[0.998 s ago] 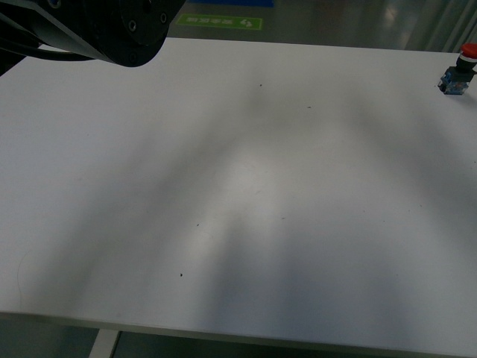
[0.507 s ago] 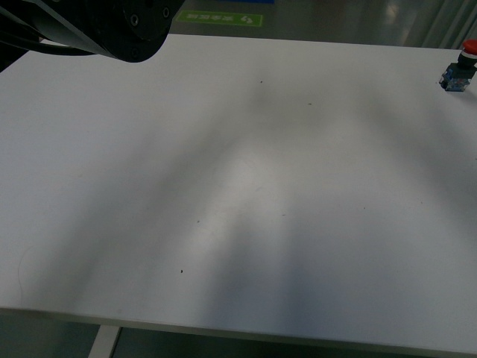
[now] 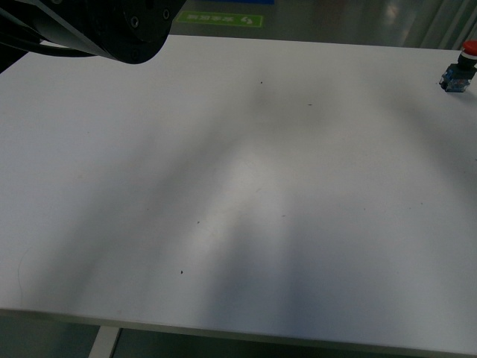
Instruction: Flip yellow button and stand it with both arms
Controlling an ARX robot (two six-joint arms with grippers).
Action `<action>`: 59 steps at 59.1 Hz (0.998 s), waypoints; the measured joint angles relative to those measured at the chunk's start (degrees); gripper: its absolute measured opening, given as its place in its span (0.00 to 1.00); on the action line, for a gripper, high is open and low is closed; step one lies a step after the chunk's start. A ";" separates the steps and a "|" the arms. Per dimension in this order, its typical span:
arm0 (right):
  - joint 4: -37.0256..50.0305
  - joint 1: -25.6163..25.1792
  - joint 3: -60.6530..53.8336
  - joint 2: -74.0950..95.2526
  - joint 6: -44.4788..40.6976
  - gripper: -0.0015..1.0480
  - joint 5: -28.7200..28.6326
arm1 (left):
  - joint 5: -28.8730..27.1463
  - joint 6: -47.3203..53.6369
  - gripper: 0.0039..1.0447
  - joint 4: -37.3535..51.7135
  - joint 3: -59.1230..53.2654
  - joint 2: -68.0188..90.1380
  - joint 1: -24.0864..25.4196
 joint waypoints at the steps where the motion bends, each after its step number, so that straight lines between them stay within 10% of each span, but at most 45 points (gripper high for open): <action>1: -0.15 -0.20 0.07 -0.02 -0.22 0.31 -0.02 | 0.00 0.00 0.94 0.02 0.00 0.00 0.00; 4: -0.35 -0.68 0.09 -0.02 -0.55 0.31 -0.50 | -1.33 1.29 0.93 -0.42 -0.02 -0.15 -0.15; 13: -0.70 -1.40 0.09 -0.13 -0.96 0.31 -1.44 | -43.87 40.46 0.69 -26.49 -12.66 -13.81 -0.70; 17: -0.70 -2.03 0.09 -0.33 -0.96 0.31 -1.46 | -53.18 65.07 0.55 -25.35 -22.05 -21.03 1.51; 35: -0.68 -2.56 0.11 -0.57 -0.98 0.31 -2.82 | -46.82 93.94 0.03 -18.60 -47.74 -37.75 10.16; 59: -0.70 -4.13 -0.44 -0.76 -1.44 0.31 -4.26 | -39.58 95.97 0.03 -19.80 -65.07 -56.57 18.01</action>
